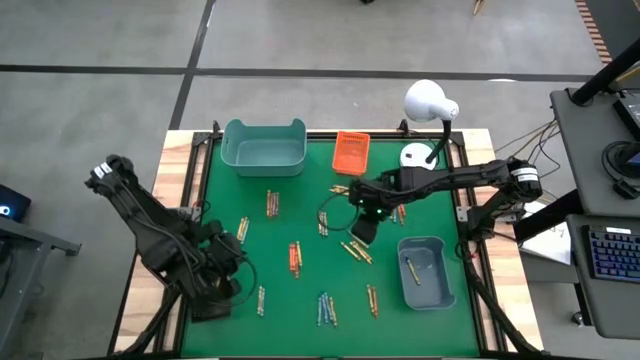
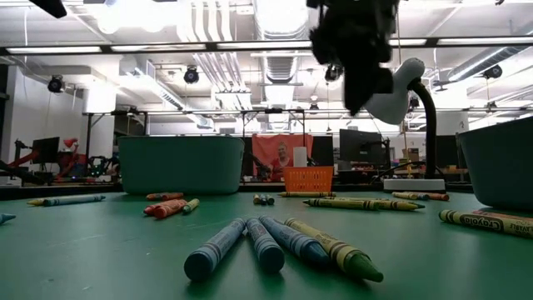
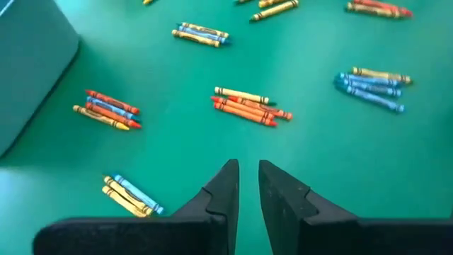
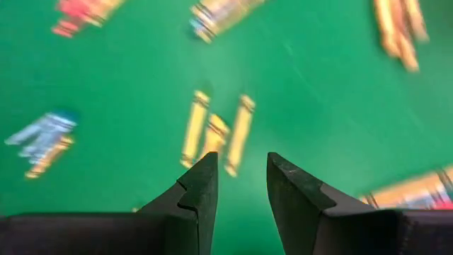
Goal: Sort crayons
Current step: Put the green crayon into the blue bin
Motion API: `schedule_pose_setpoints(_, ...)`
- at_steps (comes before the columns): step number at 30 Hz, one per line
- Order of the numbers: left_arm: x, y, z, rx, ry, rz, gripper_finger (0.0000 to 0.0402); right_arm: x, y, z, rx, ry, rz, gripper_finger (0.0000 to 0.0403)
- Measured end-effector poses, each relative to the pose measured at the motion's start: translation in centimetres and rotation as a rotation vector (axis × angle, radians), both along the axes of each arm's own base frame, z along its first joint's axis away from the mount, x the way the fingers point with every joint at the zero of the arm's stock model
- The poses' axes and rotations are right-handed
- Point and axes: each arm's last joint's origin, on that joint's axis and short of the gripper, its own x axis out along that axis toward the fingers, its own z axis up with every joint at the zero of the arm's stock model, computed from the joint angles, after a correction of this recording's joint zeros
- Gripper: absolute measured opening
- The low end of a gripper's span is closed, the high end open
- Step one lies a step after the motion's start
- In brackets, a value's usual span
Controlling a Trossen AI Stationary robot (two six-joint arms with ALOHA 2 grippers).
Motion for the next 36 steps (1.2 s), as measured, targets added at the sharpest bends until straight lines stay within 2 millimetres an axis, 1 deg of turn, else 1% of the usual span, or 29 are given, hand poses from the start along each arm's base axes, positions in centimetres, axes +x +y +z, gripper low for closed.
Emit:
schedule_pose_setpoints(4,-0.3,0.3,0.3,0.006,0.013,-0.02,0.0037,-1.1,0.3,-0.3,0.004,0.131,-0.088,0.0109)
schedule_pose_setpoints(7,-0.7,0.7,0.3,0.033,0.043,-0.023,0.0037,-1.6,0.4,-0.4,-0.001,0.18,-0.135,0.0109)
schedule_pose_setpoints(11,-0.9,1.1,-0.1,0.093,0.055,-0.035,0.0037,-1.7,0.2,-0.4,-0.032,0.191,-0.166,0.0109)
schedule_pose_setpoints(13,-1.1,1.3,-0.5,0.112,0.057,-0.036,0.0037,-1.7,0.2,-0.4,-0.04,0.191,-0.169,0.0109)
schedule_pose_setpoints(16,-1.5,1.9,-1.4,0.13,0.071,-0.029,0.0037,-1.6,-0.4,-0.4,-0.073,0.18,-0.193,0.0109)
schedule_pose_setpoints(19,-1.9,2.8,-2.1,0.113,0.062,0.027,0.0037,-1.2,-1.7,-0.3,-0.076,0.126,-0.217,0.0109)
schedule_pose_setpoints(22,-2.2,4.3,-2.7,0.09,0.019,0.146,0.0037,-0.4,-3.3,0.0,-0.09,0.023,-0.218,0.0109)
schedule_pose_setpoints(25,-2.6,5.6,-3.3,0.074,-0.015,0.241,0.0037,0.6,-5.4,0.6,-0.123,-0.114,-0.214,0.0109)
schedule_pose_setpoints(29,-3.0,6.5,-4.2,0.045,-0.038,0.284,0.0037,1.1,-8.4,1.3,-0.187,-0.247,-0.231,0.0109)
schedule_pose_setpoints(32,-3.0,6.4,-4.7,0.008,-0.067,0.293,0.0037,0.6,-9.9,1.3,-0.204,-0.238,-0.249,0.0109)
schedule_pose_setpoints(34,-2.8,6.3,-4.9,-0.022,-0.08,0.3,0.0037,-0.2,-10.4,1.1,-0.19,-0.169,-0.261,0.0109)
schedule_pose_setpoints(36,-2.7,6.1,-5.1,-0.046,-0.073,0.297,0.0037,-1.2,-10.3,0.7,-0.161,-0.065,-0.272,0.0109)
